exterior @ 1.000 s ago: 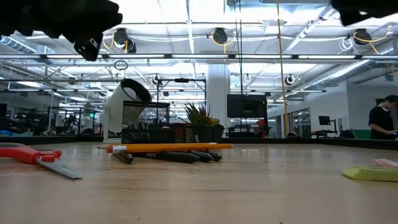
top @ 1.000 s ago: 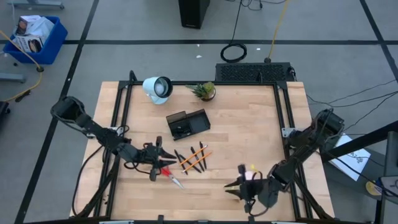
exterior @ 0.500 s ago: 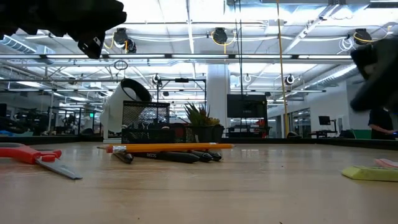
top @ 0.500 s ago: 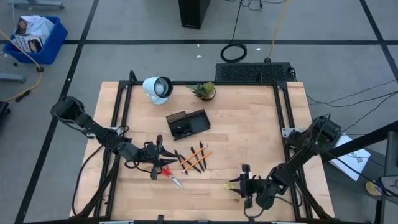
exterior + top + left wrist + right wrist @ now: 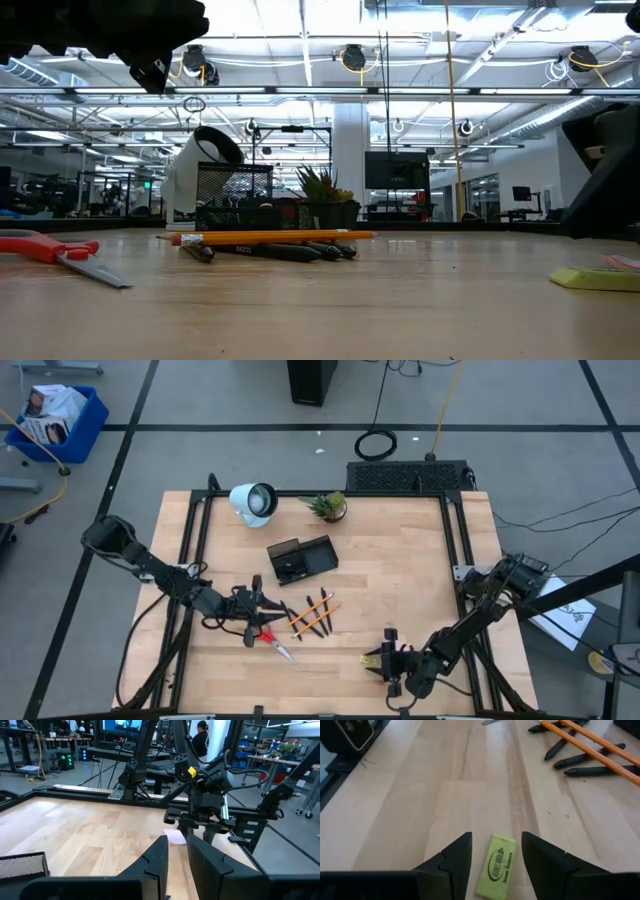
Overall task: Pick and place office supplies into organizer
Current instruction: Put the yellow eraser into the black desk organizer
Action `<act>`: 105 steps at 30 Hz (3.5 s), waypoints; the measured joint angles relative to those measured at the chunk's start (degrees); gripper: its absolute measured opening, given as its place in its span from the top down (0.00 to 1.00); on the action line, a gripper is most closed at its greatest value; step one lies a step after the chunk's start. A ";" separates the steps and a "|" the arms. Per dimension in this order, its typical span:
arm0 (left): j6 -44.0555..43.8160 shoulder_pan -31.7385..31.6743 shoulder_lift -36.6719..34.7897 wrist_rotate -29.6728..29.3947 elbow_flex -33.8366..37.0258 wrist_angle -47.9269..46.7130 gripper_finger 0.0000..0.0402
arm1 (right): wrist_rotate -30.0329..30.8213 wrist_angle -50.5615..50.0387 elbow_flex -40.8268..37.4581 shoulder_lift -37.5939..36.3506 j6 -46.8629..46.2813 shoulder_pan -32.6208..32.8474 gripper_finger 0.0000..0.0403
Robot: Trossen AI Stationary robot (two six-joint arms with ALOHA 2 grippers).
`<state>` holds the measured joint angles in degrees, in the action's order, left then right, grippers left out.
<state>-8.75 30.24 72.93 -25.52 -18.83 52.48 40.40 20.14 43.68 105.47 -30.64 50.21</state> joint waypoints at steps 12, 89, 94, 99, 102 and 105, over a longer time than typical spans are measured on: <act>-0.07 0.31 0.00 0.04 0.00 -0.36 0.81 | -1.81 -5.95 0.09 0.00 -6.29 -0.61 0.60; -4.20 -0.32 0.02 0.54 -0.02 -1.61 0.81 | -29.90 34.78 0.07 2.89 24.46 -26.36 0.86; -2.69 -1.16 0.02 0.63 -0.02 -2.04 0.81 | -35.29 37.01 0.07 2.89 21.62 -27.74 0.86; -4.48 -1.36 0.02 0.45 -0.02 -3.53 0.81 | -38.32 40.24 0.07 2.89 18.19 -29.23 0.86; 2.30 -1.36 0.02 0.40 -0.02 -3.85 0.81 | -41.92 42.67 0.07 2.89 15.14 -30.51 0.86; 5.55 -1.36 0.02 -0.33 -0.02 -3.95 0.81 | -42.00 43.75 0.07 2.89 14.60 -31.67 0.86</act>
<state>-3.20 28.88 72.95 -25.85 -18.85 48.53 -1.59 63.89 43.75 108.36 -16.04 18.54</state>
